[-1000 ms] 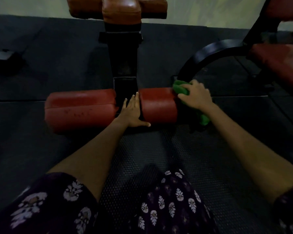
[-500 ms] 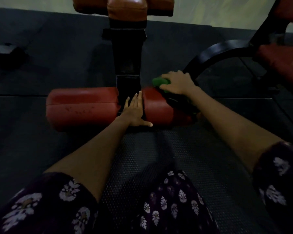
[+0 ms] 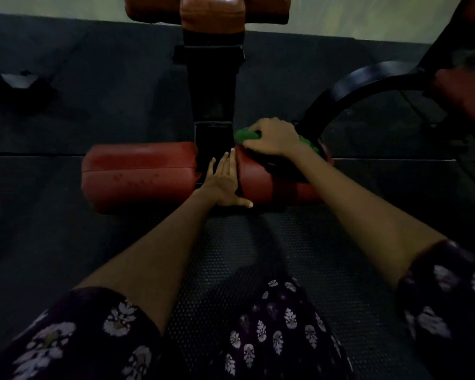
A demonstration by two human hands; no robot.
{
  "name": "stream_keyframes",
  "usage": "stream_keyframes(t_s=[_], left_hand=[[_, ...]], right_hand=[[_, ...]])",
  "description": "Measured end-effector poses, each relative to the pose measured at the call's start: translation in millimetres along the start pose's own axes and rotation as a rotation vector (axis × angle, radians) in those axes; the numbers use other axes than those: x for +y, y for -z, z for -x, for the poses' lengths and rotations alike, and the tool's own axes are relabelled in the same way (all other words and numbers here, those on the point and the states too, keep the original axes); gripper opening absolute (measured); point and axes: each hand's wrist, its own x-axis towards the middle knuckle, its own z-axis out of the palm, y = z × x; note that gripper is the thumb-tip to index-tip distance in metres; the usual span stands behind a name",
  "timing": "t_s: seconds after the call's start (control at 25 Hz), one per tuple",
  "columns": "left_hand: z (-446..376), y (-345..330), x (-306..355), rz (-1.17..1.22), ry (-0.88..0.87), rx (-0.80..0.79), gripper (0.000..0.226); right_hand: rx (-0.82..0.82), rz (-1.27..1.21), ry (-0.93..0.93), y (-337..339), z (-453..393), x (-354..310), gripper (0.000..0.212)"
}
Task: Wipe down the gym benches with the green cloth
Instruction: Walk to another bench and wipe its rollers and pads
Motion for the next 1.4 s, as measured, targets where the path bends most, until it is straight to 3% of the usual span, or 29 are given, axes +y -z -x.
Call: stream_keyframes(t_s=[0.08,0.12,0.24,0.32,0.4,0.44,0.52,0.56,0.68,0.72,0.84,0.92,1.0,1.12,1.28,1.32,1.4], left_hand=[[0,-3,0,0.030,-0.010,0.004,0.132],[0,-6,0,0.033,-0.016,0.023,0.132],[-1,-1,-5,0.123,-0.030,0.052,0.129],[-6,7,-11,0.591,-0.023,0.066,0.110],[-9,12,-15,1.138,0.038,0.189,0.079],[-9,14,-14,1.263,0.080,0.261,0.061],[-10,18,-7,1.269,0.129,0.354,0.038],[-10,21,-3,1.247,0.114,0.377,0.035],[-22,30,5,1.205,0.068,0.346,0.034],[-26,32,6,1.173,0.051,0.316,0.035],[-33,25,9,1.043,0.023,0.263,0.038],[-33,18,11,1.039,0.009,0.305,0.038],[-35,14,11,1.058,-0.010,0.336,0.038],[-37,10,10,1.093,-0.016,0.330,0.037],[-34,12,12,1.093,0.006,0.354,0.039],[-33,12,12,1.088,0.007,0.350,0.041],[-30,11,12,1.031,-0.014,0.349,0.049]], right_hand=[[0.155,0.108,0.182,-14,32,18,0.057],[0.237,0.167,0.186,-18,45,29,0.065],[0.295,0.141,-0.122,-22,45,28,0.075],[0.366,0.172,-0.145,-33,50,8,0.068],[0.498,0.249,0.055,-54,68,10,0.068],[0.523,0.351,0.209,-63,82,21,0.072],[0.504,0.566,0.455,-69,100,45,0.080],[0.514,0.597,0.459,-70,101,50,0.081],[0.608,0.458,0.171,-89,103,21,0.084],[0.625,0.455,0.173,-99,104,12,0.086],[0.617,0.656,0.573,-106,105,34,0.086],[0.616,0.698,0.661,-97,105,57,0.082],[0.684,0.617,0.414,-103,109,53,0.082],[0.711,0.234,-0.076,-130,116,2,0.074],[0.693,0.216,0.044,-136,114,-2,0.064],[0.739,0.140,-0.033,-135,116,5,0.064],[0.888,-0.195,-0.426,-134,117,6,0.066]])
